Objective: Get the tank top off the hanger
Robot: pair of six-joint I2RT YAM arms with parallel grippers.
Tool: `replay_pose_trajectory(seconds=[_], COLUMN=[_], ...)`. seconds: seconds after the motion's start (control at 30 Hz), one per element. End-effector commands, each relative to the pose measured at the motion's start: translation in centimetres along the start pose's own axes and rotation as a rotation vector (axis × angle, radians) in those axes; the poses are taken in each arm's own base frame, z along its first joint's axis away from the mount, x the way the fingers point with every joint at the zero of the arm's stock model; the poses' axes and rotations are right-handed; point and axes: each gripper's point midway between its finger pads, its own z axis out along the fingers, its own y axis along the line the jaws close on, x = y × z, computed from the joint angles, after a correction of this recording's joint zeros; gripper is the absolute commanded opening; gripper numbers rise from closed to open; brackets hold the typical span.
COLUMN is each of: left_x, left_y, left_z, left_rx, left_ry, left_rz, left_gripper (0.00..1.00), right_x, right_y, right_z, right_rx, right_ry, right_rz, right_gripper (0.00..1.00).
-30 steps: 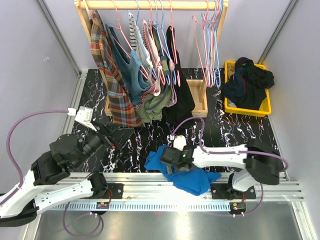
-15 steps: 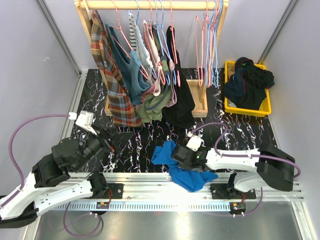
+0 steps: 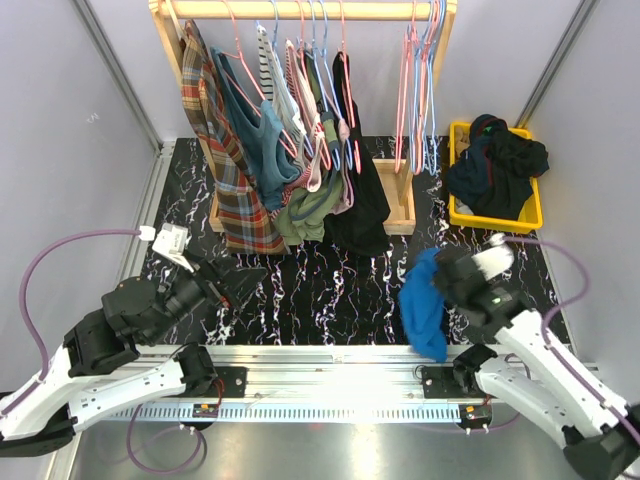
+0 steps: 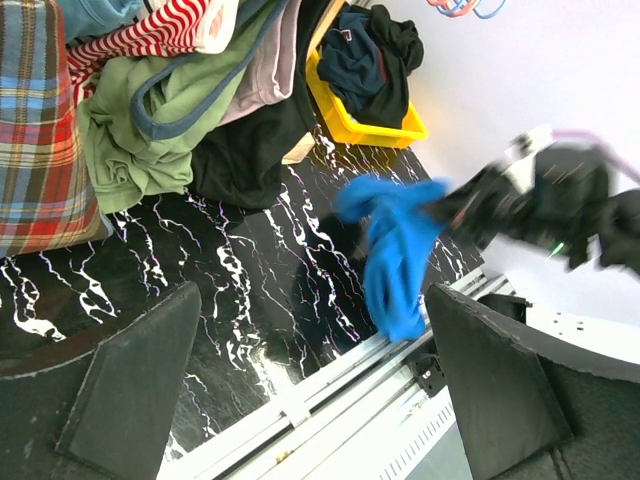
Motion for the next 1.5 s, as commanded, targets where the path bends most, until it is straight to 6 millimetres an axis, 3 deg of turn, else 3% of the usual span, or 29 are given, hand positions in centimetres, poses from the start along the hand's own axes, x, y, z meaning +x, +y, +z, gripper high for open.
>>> replay_pose_trajectory(seconds=[0.0,0.07,0.13,0.17,0.2,0.23,0.27,0.3,0.33,0.37,0.4,0.43,0.47,0.5,0.53,0.57,0.63,0.7,0.8,0.9,0.97,1.03,1.13,1.17,1.2,1.23,1.27,1.4,1.47], left_x=[-0.2,0.0,-0.1,0.0,0.0,-0.1,-0.1,-0.1,-0.3,-0.3,-0.3,-0.4,-0.5,-0.4,-0.5,-0.6,-0.6,-0.6,-0.4,-0.1,0.1,0.4,0.7,1.0,1.1,1.3,1.5,1.7,1.5], left_y=[-1.2,-1.4,-1.7,-1.7,-1.8,-1.9,-1.9,-1.9,-1.9,-1.8,-1.8,-1.8,-1.5,-1.4,-1.4,-1.4,-1.0,-0.5,0.1,0.6,0.8,0.9,1.0,1.1,1.1,1.0,1.0,0.8,0.8], left_z=[0.3,0.4,0.4,0.5,0.4,0.4,0.3,0.3,0.2,0.2,0.1,0.1,0.0,0.0,-0.2,-0.2,-0.3,-0.3,-0.3,-0.2,-0.1,-0.1,-0.1,0.0,0.0,0.0,0.1,0.1,0.0], left_rx=[0.045,0.049,0.060,0.061,0.066,0.069,0.071,0.071,0.071,0.071,0.071,0.068,0.058,0.056,0.065,0.063,0.055,0.035,0.011,-0.005,-0.009,-0.014,-0.012,-0.017,-0.017,-0.011,-0.012,-0.005,-0.003], left_ry=[0.005,0.013,0.021,0.026,0.029,0.025,0.025,0.025,0.018,0.017,0.016,0.016,0.009,0.007,-0.004,-0.014,-0.026,-0.030,-0.033,-0.039,-0.042,-0.037,-0.032,-0.023,-0.017,-0.008,-0.001,0.015,0.012], left_rz=[-0.019,-0.016,-0.012,-0.009,-0.010,-0.010,-0.010,-0.009,-0.013,-0.011,-0.010,-0.008,-0.011,-0.013,-0.020,-0.024,-0.031,-0.027,-0.021,-0.027,-0.034,-0.043,-0.051,-0.051,-0.050,-0.050,-0.048,-0.050,-0.055], left_gripper=[0.99,0.99,0.99,0.99,0.99,0.99,0.99,0.99,0.99,0.99,0.99,0.99,0.99,0.99,0.99,0.99,0.99,0.99,0.99,0.99,0.99,0.99,0.99,0.99,0.99,0.99,0.99,0.99,0.99], right_x=[-8.4,-11.5,-15.0,-16.8,-18.4,-22.3,-23.3,-26.0,-30.8,-32.4,-34.3,-38.8,-40.5,-41.8,-45.2,-46.2,-49.1,-50.4,-49.4,-45.5,-40.3,-35.1,-29.9,-27.8,-27.7,-25.1,-24.8,-25.7,-28.7], right_y=[1.0,3.3,4.7,7.5,8.3,9.6,10.8,11.8,13.7,14.5,15.2,17.7,17.4,17.7,19.5,18.7,19.8,19.7,18.3,15.6,13.2,10.6,7.0,5.4,5.4,3.4,3.2,4.1,5.7], right_z=[-1.4,-1.9,0.1,1.2,1.8,1.1,3.2,3.4,1.2,3.3,3.2,-0.5,2.0,1.9,-1.8,1.0,-0.8,1.7,8.5,17.1,23.8,29.0,33.7,34.2,34.5,35.7,35.9,35.1,32.7], right_rx=[0.022,-0.021,-0.007,-0.072,-0.085,-0.110,-0.111,-0.137,-0.186,-0.171,-0.168,-0.228,-0.154,-0.138,-0.185,-0.107,-0.112,-0.071,-0.023,0.039,0.051,0.075,0.161,0.212,0.217,0.274,0.280,0.249,0.200], right_ry=[-0.211,-0.238,-0.269,-0.252,-0.262,-0.329,-0.308,-0.354,-0.448,-0.442,-0.464,-0.577,-0.591,-0.608,-0.714,-0.719,-0.821,-0.863,-0.774,-0.592,-0.405,-0.235,-0.084,-0.007,0.009,0.093,0.110,0.106,0.038], right_rz=[-0.031,-0.053,-0.026,-0.042,-0.037,-0.001,-0.036,-0.021,0.000,-0.025,-0.031,-0.033,-0.076,-0.097,-0.099,-0.142,-0.165,-0.220,-0.275,-0.298,-0.298,-0.271,-0.190,-0.172,-0.149,-0.124,-0.116,-0.105,-0.092], right_gripper=[0.00,0.00,0.00,0.00,0.00,0.00,0.00,0.00,0.00,0.00,0.00,0.00,0.00,0.00,0.00,0.00,0.00,0.00,0.00,0.00,0.00,0.00,0.00,0.00,0.00,0.00,0.00,0.00,0.07])
